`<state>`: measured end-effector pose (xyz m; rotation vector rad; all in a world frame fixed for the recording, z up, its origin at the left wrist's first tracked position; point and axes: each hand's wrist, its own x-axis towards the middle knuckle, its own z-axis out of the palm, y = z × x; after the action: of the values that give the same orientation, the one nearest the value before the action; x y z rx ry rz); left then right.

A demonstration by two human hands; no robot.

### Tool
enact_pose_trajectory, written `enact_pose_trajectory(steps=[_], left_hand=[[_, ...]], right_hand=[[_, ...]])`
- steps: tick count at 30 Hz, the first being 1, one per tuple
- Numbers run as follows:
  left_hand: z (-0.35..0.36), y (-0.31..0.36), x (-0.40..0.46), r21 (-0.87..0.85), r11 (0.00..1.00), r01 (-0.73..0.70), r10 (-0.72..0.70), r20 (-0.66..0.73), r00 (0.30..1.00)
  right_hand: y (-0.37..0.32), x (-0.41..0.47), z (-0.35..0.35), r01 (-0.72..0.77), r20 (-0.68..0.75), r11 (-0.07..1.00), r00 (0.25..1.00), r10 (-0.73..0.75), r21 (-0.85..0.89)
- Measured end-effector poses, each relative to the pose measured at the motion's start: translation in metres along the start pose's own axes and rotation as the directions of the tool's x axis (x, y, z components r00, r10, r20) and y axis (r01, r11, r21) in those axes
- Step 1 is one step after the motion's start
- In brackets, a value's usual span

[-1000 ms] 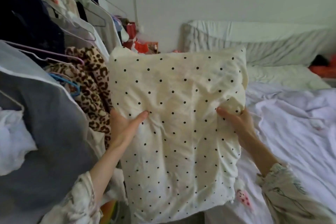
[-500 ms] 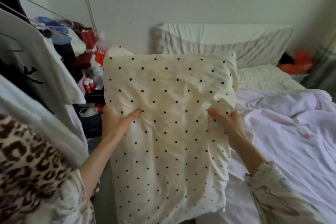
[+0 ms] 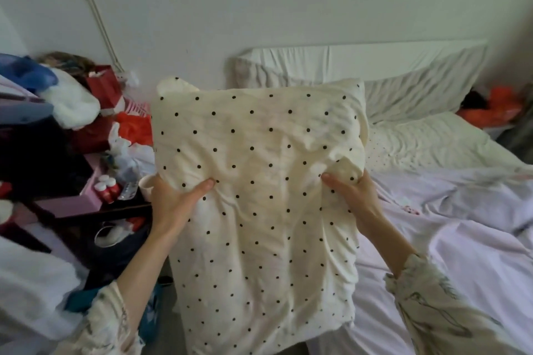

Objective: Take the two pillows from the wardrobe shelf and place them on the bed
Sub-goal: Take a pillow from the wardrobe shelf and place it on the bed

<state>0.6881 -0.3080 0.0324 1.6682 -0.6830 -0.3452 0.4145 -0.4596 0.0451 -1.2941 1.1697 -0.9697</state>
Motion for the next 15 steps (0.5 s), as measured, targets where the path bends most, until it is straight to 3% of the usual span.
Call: enact_pose_trajectory(steps=[4,15], left_hand=[[0.021,-0.013,0.092,0.007,0.999,0.048,-0.048,-0.016,0.999],[0.080,0.001,0.313,0.042,0.999,-0.019,0.015,0.080,0.997]], right_hand=[[-0.001,0.067,0.048,-0.011,-0.066,1.000,0.998,0.010,-0.002],[-0.028,0.225,0.140,-0.023,-0.225,0.999,0.974,0.028,0.024]])
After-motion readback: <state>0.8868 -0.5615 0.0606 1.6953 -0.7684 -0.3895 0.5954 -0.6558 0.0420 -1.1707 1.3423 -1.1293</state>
